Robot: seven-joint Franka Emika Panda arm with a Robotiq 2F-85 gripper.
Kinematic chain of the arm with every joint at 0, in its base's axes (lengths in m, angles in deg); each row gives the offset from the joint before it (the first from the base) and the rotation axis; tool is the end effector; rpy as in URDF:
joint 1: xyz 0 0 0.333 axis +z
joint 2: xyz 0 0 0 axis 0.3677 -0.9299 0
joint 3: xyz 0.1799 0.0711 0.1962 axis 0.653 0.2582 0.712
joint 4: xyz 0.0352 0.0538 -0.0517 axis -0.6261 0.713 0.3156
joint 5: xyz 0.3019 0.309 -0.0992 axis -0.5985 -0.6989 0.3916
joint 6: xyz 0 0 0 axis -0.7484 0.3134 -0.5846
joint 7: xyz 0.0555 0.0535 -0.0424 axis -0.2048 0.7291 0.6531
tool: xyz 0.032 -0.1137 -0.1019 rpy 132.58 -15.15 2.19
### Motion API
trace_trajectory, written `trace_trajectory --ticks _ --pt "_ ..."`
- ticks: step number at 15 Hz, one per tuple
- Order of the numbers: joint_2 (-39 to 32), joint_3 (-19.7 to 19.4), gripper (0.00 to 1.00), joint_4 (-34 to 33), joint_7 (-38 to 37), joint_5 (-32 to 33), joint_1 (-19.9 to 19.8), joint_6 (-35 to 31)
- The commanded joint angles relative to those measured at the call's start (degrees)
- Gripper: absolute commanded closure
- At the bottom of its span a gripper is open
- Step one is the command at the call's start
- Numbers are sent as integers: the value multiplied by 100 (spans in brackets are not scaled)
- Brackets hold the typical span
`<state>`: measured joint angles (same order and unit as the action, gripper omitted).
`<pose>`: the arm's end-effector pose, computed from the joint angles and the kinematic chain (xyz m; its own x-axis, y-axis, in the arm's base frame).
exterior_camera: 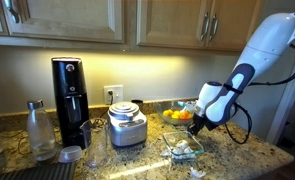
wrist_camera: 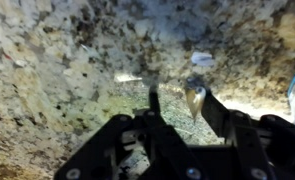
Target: Put the garlic cloves inside the glass bowl
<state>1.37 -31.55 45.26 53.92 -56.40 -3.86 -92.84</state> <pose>0.5750 0.1274 -0.0386 0.9479 0.2063 0.2428 0.2000 -0.9785 0.0509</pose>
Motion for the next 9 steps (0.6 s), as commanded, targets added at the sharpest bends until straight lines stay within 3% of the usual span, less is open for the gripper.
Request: trace_trajectory --ticks 1,2,5,9 --pt "102 148 82 113 -48 -109 -130 108" --pt "117 148 89 124 -54 -126 -132 104" --pt "181 195 95 162 -74 -199 -201 141" --pt "353 112 91 289 -174 -348 -178 164"
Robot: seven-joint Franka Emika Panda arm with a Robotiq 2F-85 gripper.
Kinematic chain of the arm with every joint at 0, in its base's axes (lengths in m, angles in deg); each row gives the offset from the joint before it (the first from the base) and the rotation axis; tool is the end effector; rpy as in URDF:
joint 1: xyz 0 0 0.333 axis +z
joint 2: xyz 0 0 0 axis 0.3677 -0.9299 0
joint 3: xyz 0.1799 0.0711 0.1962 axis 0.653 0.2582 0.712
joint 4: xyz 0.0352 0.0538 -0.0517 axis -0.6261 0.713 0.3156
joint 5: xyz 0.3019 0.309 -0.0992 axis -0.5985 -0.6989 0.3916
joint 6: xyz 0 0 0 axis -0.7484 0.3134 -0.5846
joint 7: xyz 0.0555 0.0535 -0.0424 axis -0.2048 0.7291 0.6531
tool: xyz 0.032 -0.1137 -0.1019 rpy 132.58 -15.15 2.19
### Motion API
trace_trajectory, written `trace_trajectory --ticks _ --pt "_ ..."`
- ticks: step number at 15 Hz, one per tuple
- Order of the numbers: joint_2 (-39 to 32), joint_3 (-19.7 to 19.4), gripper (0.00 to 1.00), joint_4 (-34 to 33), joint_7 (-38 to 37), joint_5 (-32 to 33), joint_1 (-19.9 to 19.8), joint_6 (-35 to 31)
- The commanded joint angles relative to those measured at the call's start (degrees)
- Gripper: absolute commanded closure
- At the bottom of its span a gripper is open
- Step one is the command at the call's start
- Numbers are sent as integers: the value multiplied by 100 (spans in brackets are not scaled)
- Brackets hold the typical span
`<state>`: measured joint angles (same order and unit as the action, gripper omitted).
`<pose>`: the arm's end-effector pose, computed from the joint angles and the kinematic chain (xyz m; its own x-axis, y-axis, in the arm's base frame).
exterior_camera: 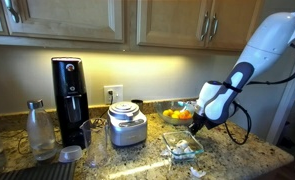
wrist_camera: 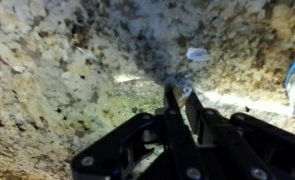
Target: Put the garlic cloves inside the glass bowl
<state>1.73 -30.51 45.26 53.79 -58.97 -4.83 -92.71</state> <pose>0.5770 0.1270 -0.0356 0.9569 0.1533 0.2467 0.1524 -0.9881 0.0230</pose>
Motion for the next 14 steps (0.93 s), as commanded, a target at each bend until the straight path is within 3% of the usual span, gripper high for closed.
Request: trace_trajectory --ticks 1,9,14 --pt "395 -12 91 350 -181 -120 -78 151" --pt "1718 85 91 1225 -229 -107 -107 557" --pt "2296 626 91 1411 -115 -146 -216 908"
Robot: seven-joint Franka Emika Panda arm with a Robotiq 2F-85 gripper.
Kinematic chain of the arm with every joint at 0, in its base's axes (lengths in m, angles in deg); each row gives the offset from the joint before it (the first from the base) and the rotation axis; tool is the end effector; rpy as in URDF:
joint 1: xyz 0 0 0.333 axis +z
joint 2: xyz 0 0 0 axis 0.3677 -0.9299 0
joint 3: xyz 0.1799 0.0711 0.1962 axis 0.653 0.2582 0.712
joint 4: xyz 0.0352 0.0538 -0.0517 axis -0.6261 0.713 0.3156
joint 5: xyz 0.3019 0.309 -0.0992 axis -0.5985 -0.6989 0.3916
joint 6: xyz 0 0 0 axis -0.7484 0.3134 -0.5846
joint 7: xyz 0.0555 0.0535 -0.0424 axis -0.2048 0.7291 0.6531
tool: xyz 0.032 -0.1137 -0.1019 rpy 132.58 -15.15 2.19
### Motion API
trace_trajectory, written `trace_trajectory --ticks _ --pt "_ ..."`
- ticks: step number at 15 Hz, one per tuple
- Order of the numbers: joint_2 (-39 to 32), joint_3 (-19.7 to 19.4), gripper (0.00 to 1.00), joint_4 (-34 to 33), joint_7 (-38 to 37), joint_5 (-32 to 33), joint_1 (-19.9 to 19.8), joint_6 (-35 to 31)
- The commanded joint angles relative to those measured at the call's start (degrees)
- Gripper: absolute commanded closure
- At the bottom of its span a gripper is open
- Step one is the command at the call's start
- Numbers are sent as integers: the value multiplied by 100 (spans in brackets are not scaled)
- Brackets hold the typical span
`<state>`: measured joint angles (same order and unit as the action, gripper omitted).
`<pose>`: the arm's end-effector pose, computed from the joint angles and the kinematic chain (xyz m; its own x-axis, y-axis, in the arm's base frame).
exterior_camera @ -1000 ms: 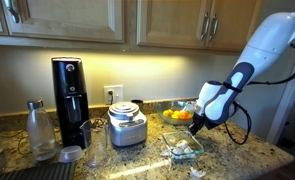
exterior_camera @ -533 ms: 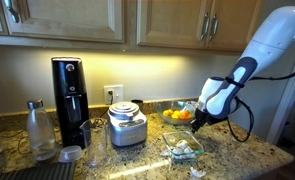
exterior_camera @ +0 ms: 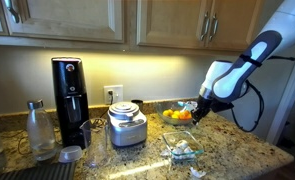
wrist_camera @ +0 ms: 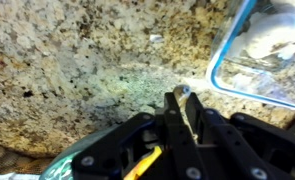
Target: Put the garlic cloves inside the glass bowl
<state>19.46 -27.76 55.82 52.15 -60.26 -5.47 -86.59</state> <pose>0.5632 0.1496 0.0647 0.9593 0.1132 0.2585 0.1256 -0.9916 -0.0321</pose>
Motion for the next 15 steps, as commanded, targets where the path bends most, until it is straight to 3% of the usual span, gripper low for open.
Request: trace_trajectory --ticks 1,8,15 --pt "548 533 91 328 115 -68 -211 379" --pt "-19 1271 92 16 326 -170 -250 180" --pt "-643 1029 92 -349 233 39 -14 -91"
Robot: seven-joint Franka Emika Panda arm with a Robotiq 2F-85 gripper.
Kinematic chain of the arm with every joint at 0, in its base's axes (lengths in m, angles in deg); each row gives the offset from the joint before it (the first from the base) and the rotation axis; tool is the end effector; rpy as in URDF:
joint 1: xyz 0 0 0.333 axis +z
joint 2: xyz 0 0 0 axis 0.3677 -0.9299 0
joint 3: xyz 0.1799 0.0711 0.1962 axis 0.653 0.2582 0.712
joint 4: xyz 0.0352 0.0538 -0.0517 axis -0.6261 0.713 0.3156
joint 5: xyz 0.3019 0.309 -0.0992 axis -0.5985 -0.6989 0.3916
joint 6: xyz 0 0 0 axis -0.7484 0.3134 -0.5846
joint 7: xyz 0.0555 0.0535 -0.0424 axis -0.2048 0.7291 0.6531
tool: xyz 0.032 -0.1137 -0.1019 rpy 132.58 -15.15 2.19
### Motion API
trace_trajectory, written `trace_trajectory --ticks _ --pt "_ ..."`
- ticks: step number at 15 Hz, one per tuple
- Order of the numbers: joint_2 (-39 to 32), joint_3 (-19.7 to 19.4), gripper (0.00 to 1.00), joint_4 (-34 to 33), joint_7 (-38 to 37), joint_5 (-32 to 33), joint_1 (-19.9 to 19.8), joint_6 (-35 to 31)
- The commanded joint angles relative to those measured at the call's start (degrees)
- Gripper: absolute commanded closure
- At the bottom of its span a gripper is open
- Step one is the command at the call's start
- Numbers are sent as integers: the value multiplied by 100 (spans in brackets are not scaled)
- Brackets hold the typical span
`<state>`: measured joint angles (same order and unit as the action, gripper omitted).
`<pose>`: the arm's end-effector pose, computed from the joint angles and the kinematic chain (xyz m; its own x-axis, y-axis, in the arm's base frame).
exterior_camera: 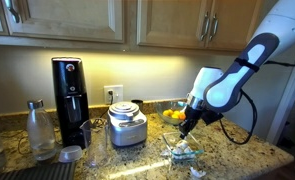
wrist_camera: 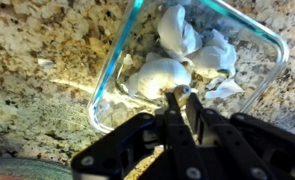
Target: Put the garlic cloves inside the glass bowl
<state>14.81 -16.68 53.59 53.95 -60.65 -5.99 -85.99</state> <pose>0.5178 0.2610 0.0359 0.9401 0.2743 0.2026 0.3011 -0.9466 -0.1154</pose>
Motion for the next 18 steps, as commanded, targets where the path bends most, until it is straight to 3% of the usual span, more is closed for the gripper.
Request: trace_trajectory --ticks 1,2,3,4,7,13,14,18 --pt "-232 -101 92 -180 55 85 57 -166" --pt "-269 -129 92 -214 45 95 79 -171" --pt "-276 -169 80 -237 7 100 115 -172" --pt "-245 -231 60 -235 -29 125 170 -104" --pt "60 -429 42 -69 -66 273 324 216" --pt "908 -47 4 281 214 124 -66 1357" --pt "1073 -1 0 341 267 77 -128 1550" --pt "1640 68 0 583 368 -105 -344 2112"
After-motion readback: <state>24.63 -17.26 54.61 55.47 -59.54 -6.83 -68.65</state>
